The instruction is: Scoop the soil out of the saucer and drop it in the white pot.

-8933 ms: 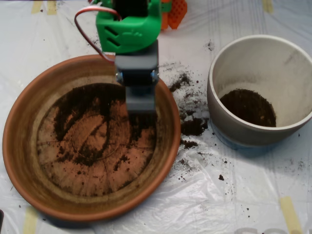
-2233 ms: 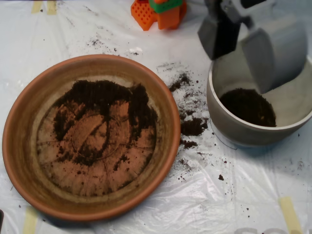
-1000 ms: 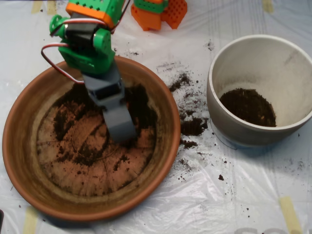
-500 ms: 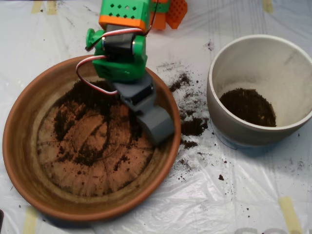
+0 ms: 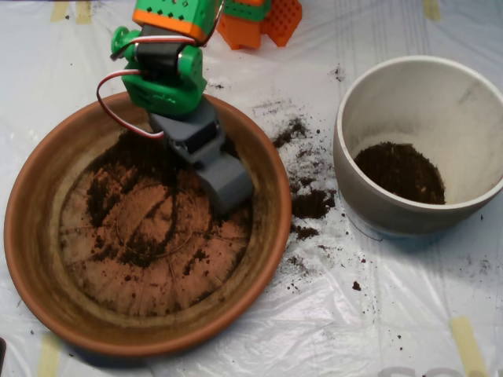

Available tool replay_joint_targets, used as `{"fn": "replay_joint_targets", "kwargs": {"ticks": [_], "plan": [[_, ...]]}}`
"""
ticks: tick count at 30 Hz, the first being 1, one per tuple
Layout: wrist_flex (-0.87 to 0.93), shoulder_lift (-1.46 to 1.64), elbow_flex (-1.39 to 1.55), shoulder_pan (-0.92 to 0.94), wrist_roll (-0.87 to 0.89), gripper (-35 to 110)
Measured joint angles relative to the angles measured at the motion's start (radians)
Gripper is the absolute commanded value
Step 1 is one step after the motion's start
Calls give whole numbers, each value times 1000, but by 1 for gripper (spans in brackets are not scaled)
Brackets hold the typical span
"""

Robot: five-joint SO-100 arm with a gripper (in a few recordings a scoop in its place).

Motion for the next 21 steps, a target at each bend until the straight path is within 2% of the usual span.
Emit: {"fn": "replay_joint_targets", "kwargs": {"ticks": [10,21], "plan": [[-81,80,86,-20,-6,31],[-109,250,235,-83,-5,18]]}}
